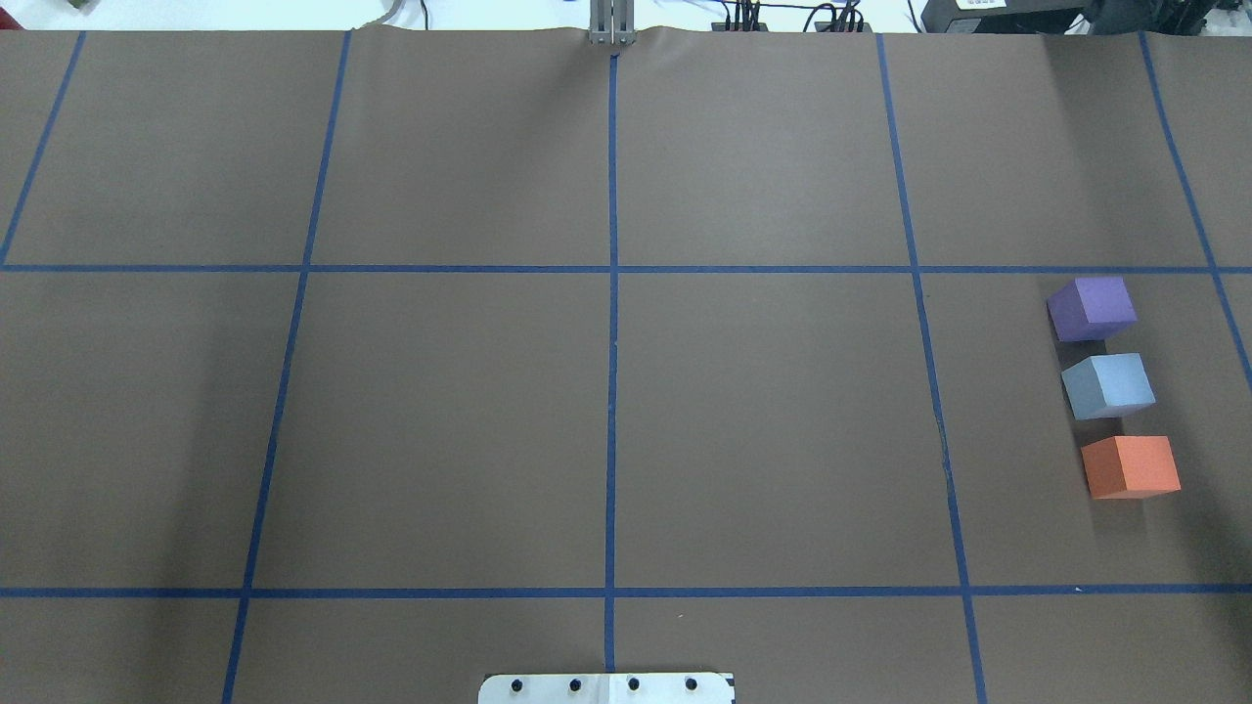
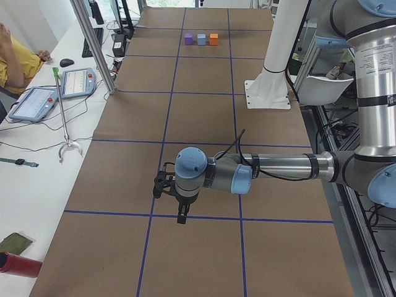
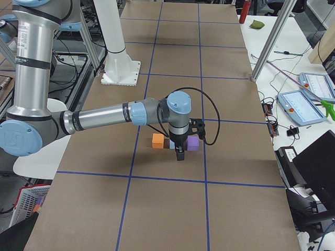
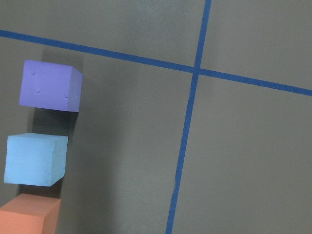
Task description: Place blue block between orange and purple blocks
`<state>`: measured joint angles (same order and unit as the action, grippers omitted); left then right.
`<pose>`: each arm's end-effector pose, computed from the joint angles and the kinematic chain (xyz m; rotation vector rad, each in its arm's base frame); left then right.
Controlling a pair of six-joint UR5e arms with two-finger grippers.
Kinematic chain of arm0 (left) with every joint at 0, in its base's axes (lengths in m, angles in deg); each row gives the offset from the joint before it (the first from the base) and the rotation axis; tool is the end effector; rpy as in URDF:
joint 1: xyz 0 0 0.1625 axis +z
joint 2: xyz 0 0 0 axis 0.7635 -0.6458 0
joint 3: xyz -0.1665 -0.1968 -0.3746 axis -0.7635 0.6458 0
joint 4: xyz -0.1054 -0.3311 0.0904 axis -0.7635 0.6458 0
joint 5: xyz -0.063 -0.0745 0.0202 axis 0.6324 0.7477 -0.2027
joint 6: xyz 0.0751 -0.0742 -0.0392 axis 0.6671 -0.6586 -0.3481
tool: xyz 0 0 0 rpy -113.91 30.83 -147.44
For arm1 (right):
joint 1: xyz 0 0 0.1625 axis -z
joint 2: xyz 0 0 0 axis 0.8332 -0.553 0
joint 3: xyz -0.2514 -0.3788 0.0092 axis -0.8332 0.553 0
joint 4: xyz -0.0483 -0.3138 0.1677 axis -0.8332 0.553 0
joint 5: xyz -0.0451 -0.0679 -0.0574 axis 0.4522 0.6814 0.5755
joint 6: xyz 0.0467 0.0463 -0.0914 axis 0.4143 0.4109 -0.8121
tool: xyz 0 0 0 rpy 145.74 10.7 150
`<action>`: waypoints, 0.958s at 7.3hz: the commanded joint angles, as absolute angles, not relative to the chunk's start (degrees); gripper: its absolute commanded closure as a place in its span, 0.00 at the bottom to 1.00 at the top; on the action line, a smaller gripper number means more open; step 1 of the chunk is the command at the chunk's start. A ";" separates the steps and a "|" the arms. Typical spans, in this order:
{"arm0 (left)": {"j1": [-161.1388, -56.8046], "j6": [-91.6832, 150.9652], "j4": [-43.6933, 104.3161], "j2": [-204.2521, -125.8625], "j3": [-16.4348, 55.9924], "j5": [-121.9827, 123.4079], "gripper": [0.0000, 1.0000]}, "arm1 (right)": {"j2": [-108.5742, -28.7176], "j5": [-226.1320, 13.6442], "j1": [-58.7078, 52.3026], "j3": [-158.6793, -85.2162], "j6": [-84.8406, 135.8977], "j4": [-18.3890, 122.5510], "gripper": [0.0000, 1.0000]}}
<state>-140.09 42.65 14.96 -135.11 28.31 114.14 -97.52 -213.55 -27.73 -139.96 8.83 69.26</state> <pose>-0.0558 -0.3634 0.6757 0.1572 0.7846 0.0353 0.0226 -0.3724 0.6118 0.1045 -0.7093 -0.1518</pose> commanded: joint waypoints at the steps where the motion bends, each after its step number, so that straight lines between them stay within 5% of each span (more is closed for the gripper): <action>1: -138.81 40.24 15.19 -135.45 27.95 114.18 0.00 | -96.84 -213.56 -27.77 -139.69 8.94 69.29 0.00; 7: -138.99 40.33 15.19 -134.74 30.06 114.79 0.00 | -96.66 -213.39 -27.24 -138.64 8.85 68.94 0.00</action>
